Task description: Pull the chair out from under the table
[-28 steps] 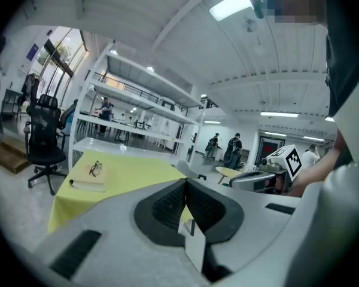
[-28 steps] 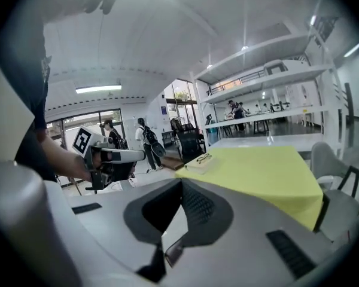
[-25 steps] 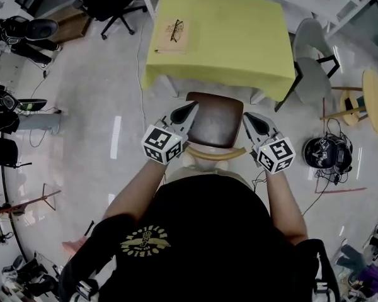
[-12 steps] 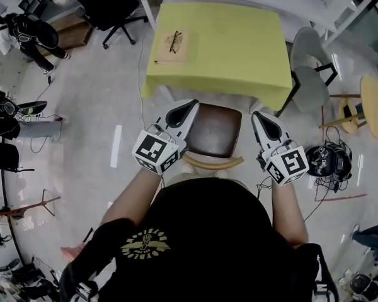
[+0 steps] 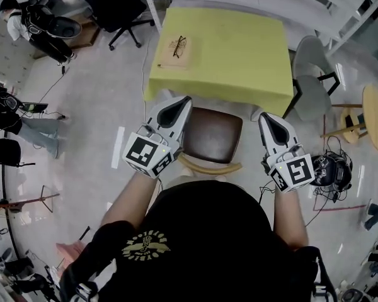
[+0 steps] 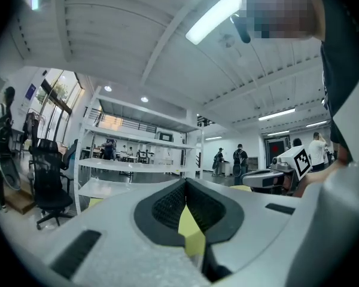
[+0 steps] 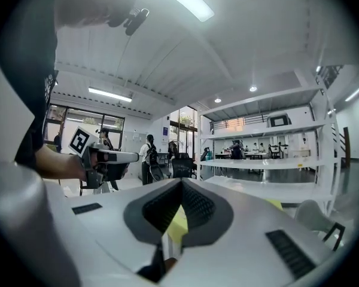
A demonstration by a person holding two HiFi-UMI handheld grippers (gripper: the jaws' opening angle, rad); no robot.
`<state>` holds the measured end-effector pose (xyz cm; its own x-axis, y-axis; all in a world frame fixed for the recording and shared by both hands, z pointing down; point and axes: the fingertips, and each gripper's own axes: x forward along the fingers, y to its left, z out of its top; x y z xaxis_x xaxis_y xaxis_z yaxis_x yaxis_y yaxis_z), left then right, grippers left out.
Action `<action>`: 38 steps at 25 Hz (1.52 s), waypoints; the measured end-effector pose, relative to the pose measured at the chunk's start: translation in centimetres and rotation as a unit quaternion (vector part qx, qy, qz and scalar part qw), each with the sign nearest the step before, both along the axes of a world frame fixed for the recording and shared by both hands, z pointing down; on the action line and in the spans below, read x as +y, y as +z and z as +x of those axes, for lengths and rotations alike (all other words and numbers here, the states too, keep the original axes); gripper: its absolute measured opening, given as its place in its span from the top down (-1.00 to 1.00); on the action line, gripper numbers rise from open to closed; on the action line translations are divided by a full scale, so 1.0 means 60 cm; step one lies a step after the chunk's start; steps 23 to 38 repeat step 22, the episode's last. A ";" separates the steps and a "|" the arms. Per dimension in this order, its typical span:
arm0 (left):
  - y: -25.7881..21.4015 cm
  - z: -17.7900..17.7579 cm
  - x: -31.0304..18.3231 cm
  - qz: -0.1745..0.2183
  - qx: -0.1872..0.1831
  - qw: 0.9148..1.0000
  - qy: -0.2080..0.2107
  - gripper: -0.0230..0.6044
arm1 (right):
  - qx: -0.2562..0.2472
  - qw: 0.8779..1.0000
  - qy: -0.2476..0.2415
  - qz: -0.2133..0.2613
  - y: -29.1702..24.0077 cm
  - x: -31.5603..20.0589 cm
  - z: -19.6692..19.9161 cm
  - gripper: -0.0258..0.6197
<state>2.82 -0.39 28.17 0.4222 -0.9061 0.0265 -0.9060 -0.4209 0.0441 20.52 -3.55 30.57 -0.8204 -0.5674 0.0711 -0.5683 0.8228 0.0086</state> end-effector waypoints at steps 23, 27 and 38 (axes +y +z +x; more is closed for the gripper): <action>-0.023 0.052 0.060 -0.006 -0.027 0.999 -0.043 0.90 | -0.036 0.998 -0.054 -0.005 -0.026 0.019 0.034 0.89; -0.023 0.052 0.060 -0.006 -0.027 0.999 -0.043 0.90 | -0.036 0.998 -0.054 -0.005 -0.026 0.019 0.034 0.89; -0.023 0.052 0.060 -0.006 -0.027 0.999 -0.043 0.90 | -0.036 0.998 -0.054 -0.005 -0.026 0.019 0.034 0.89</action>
